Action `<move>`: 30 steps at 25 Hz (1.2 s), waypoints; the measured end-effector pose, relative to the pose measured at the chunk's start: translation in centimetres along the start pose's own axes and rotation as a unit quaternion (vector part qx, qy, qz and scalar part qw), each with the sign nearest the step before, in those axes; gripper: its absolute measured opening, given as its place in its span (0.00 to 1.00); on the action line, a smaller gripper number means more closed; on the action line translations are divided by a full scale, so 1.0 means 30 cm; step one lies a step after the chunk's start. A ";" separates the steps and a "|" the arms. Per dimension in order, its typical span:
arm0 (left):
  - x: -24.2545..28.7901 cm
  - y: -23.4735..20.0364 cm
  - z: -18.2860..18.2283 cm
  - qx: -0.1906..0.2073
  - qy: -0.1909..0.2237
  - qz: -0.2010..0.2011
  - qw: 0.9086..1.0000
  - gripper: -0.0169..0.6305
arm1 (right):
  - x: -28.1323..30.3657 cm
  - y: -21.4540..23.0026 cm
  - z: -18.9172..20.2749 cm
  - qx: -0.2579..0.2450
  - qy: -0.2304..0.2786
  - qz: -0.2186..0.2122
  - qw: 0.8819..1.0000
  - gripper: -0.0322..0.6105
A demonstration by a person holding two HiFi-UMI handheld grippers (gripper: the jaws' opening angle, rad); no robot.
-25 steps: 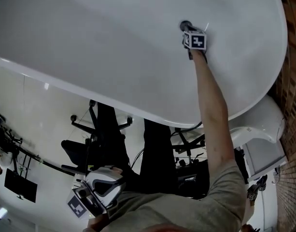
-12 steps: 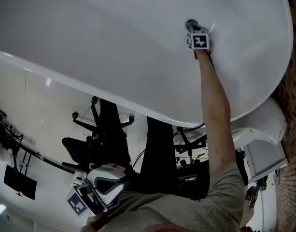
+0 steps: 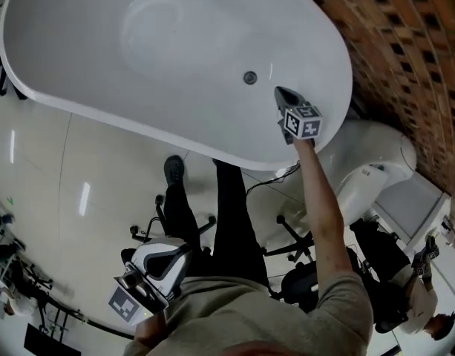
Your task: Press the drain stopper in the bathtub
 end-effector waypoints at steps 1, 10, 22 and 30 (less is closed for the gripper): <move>-0.010 -0.004 -0.047 0.026 0.009 0.015 0.999 0.02 | -0.114 -0.058 -0.096 0.023 0.058 -0.016 0.998 0.05; -0.330 0.206 -0.593 0.200 0.119 0.107 0.967 0.01 | -1.227 -0.863 -0.293 0.069 0.354 -0.114 0.926 0.05; -0.614 0.447 -1.060 0.272 0.257 0.265 0.889 0.01 | -2.209 -1.672 -0.349 -0.168 0.585 -0.060 0.791 0.05; -0.668 0.627 -1.072 0.275 0.287 0.280 0.874 0.01 | -2.431 -2.005 -0.285 -0.386 0.533 -0.082 0.748 0.05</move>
Point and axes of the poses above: the fingertips, and each gripper's own axes: x forward along the fingers, y to its right, z out of its underside, the point moved 4 cm from there along -x, backward along the fingers, and after that the axes turned 7 degrees about x, right-handed, at the moved point
